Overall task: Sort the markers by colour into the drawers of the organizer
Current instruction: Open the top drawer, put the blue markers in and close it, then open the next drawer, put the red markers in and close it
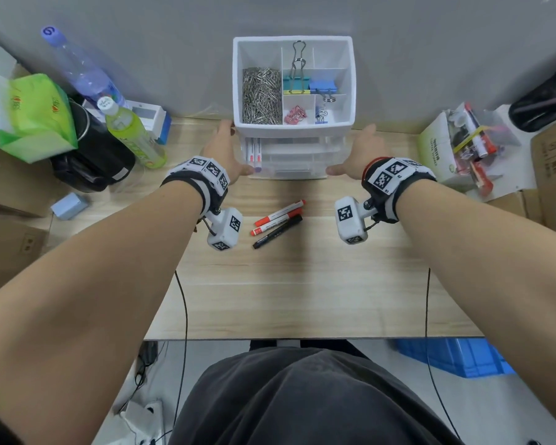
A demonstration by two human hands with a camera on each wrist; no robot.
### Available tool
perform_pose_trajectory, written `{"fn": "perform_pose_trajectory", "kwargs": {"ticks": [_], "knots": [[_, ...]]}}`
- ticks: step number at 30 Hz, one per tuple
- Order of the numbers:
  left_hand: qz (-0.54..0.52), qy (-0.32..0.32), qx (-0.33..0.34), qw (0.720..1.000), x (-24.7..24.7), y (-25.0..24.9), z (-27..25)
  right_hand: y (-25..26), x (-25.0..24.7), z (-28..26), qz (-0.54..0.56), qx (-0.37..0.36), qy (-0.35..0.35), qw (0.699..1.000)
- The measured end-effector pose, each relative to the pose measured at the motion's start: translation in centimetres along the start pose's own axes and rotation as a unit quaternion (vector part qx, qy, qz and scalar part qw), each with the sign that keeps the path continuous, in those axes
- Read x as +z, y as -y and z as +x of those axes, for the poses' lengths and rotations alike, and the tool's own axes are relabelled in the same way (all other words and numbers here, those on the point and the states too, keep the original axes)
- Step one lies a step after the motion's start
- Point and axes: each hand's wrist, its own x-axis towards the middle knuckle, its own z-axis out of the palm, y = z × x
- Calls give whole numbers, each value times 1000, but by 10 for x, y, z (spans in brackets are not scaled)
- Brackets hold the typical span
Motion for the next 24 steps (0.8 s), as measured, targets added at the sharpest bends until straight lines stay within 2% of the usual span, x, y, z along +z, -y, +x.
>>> {"fn": "perform_pose_trajectory", "kwargs": {"ticks": [4, 14, 24], "knots": [[3, -15, 10, 1000, -1, -1, 8, 3, -1, 10, 32, -13, 23, 999], [-10, -55, 24, 998, -2, -8, 23, 3, 1, 37, 122, -63, -31, 990], [-2, -63, 35, 997, -3, -4, 36, -2, 5, 48, 165, -80, -43, 982]]}}
